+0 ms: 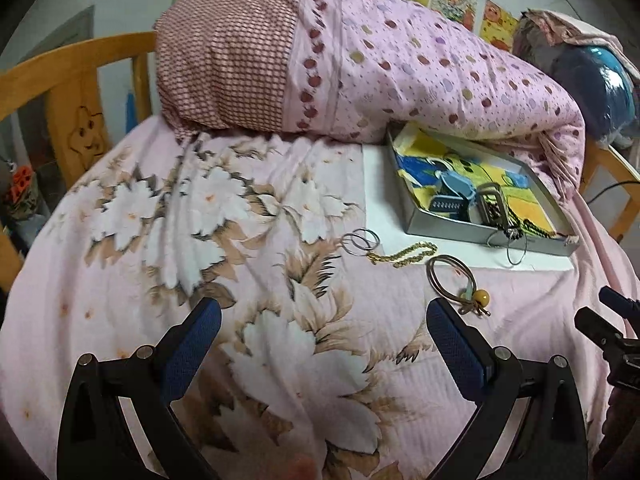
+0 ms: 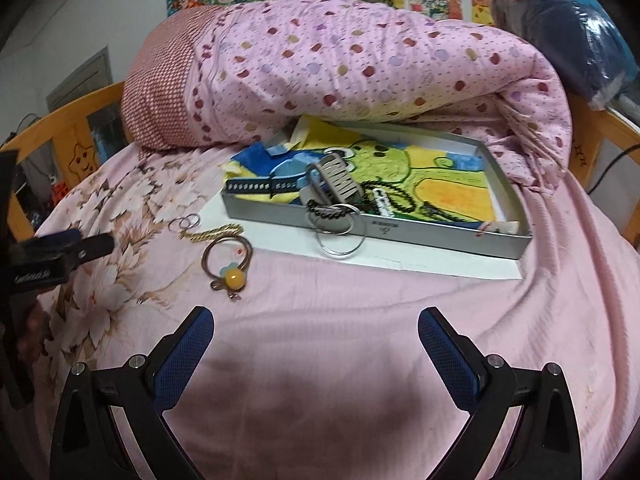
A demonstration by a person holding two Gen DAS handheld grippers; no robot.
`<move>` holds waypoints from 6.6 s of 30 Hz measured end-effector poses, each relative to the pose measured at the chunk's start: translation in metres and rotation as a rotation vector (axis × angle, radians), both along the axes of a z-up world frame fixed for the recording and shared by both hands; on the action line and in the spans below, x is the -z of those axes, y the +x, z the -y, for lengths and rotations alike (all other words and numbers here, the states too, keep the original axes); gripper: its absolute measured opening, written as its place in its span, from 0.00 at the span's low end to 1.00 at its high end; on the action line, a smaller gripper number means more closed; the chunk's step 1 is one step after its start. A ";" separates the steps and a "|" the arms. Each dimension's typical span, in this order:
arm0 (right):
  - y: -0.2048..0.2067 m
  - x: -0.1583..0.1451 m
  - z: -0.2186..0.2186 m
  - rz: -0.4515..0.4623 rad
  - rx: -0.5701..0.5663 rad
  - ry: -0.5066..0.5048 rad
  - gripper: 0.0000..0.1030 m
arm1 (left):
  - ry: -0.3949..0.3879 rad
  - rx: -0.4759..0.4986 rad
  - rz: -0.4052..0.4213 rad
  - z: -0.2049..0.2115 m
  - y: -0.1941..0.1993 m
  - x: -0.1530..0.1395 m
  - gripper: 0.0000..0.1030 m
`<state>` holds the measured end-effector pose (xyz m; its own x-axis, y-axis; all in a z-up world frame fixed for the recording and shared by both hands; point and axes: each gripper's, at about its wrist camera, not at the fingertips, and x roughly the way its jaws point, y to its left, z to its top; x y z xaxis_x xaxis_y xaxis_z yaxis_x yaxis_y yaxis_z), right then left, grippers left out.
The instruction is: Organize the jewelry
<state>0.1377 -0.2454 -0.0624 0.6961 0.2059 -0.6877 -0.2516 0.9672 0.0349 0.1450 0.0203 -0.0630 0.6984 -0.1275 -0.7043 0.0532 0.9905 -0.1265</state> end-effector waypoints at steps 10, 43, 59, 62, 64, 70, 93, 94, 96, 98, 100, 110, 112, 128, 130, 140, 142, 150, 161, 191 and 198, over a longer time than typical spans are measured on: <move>0.013 0.014 -0.026 -0.027 -0.092 0.008 1.00 | 0.008 0.099 -0.027 -0.003 0.028 0.016 0.97; 0.081 0.026 -0.029 -0.033 -0.075 0.076 0.72 | -0.112 0.235 -0.040 -0.008 0.082 0.027 0.84; 0.117 0.048 -0.019 -0.122 -0.003 0.084 0.42 | -0.097 0.239 -0.200 0.004 0.125 0.050 0.17; 0.118 0.049 -0.020 -0.123 -0.013 0.086 0.32 | -0.081 0.228 -0.211 0.007 0.125 0.051 0.10; 0.118 0.049 -0.021 -0.127 -0.023 0.096 0.19 | -0.073 0.231 -0.216 0.011 0.125 0.051 0.07; 0.115 0.047 -0.019 -0.133 -0.038 0.141 0.07 | -0.045 0.216 -0.215 0.022 0.123 0.051 0.03; 0.091 -0.025 0.037 -0.002 -0.100 0.338 0.04 | -0.071 0.310 -0.110 0.092 0.095 -0.014 0.00; 0.094 -0.029 0.041 0.003 -0.100 0.344 0.03 | -0.072 0.317 -0.100 0.097 0.096 -0.019 0.00; 0.102 -0.037 0.050 0.012 -0.100 0.347 0.03 | -0.076 0.333 -0.079 0.106 0.100 -0.028 0.00; 0.108 -0.043 0.056 0.027 -0.102 0.338 0.03 | -0.087 0.347 -0.061 0.115 0.106 -0.037 0.00; 0.115 -0.048 0.061 0.046 -0.103 0.328 0.03 | -0.102 0.359 -0.043 0.123 0.115 -0.046 0.00; 0.157 -0.042 0.089 0.038 -0.027 0.327 0.03 | -0.174 0.369 -0.003 0.160 0.163 -0.060 0.00; 0.162 -0.033 0.096 0.018 -0.001 0.323 0.03 | -0.176 0.369 -0.011 0.168 0.173 -0.056 0.00; 0.155 -0.005 0.109 -0.015 0.112 0.236 0.40 | -0.152 0.322 -0.164 0.180 0.197 -0.007 0.01; 0.151 -0.009 0.110 0.004 0.125 0.243 0.43 | -0.144 0.308 -0.163 0.179 0.196 -0.008 0.11; 0.108 -0.055 0.113 0.164 0.181 0.250 0.75 | -0.135 0.232 -0.036 0.159 0.172 -0.041 0.71; 0.095 -0.066 0.113 0.196 0.189 0.243 0.81 | -0.135 0.212 0.009 0.153 0.163 -0.050 0.81; 0.035 -0.101 0.101 0.344 0.217 0.212 0.99 | -0.152 0.095 0.143 0.118 0.114 -0.078 0.97; -0.021 -0.101 0.063 0.364 0.200 0.197 1.00 | -0.068 0.033 0.230 0.078 0.043 -0.096 0.98; -0.021 -0.009 0.005 0.028 0.166 0.017 1.00 | 0.080 0.002 0.074 0.016 -0.035 -0.021 0.98; -0.019 -0.001 0.006 -0.005 0.176 0.011 1.00 | 0.087 -0.017 0.029 0.015 -0.028 -0.008 0.98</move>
<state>0.1187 -0.2516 -0.0615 0.7190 0.0889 -0.6893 -0.0781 0.9958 0.0469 0.1173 0.0056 -0.0553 0.7200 -0.0543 -0.6918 0.0382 0.9985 -0.0385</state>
